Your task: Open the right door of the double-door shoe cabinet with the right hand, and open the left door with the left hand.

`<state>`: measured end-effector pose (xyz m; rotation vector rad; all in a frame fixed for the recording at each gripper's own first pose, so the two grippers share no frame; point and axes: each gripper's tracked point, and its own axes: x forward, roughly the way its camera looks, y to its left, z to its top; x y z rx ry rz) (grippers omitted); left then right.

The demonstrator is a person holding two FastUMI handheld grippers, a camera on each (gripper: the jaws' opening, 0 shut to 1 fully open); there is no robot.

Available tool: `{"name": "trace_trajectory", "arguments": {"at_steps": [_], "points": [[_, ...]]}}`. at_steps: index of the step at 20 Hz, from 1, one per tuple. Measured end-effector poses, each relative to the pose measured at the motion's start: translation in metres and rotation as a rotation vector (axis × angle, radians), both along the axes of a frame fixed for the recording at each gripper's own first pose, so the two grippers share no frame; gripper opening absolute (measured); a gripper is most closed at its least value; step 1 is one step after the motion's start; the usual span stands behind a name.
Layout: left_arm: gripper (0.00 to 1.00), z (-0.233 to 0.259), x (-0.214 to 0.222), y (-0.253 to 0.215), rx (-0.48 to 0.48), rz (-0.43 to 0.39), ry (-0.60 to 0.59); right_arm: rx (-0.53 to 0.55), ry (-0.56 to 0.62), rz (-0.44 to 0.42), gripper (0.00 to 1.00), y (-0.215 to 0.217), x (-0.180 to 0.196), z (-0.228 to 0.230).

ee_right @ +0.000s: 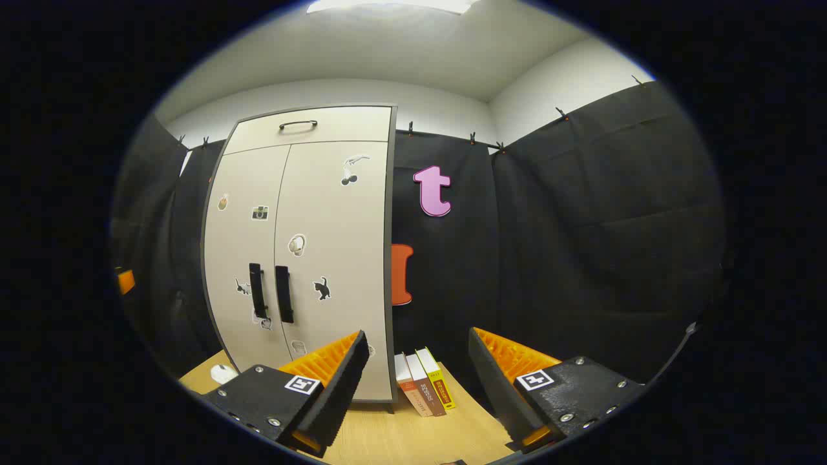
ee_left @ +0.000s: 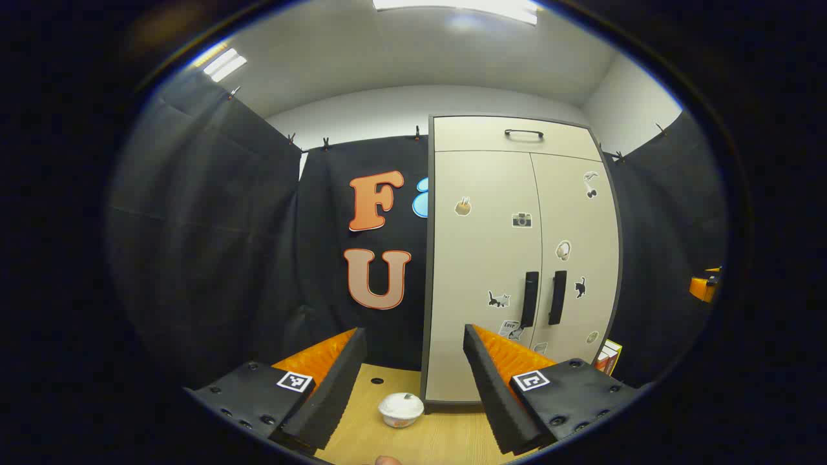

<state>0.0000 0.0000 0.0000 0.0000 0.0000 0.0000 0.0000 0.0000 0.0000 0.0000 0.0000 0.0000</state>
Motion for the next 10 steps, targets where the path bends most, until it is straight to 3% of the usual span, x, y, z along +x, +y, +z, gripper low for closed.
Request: {"name": "trace_trajectory", "arguments": {"at_steps": [10], "points": [[0.96,0.016,-0.038,-0.036,-0.019,0.024,-0.022,0.002,0.001,0.076,0.95,-0.016,-0.008,-0.004]]}}
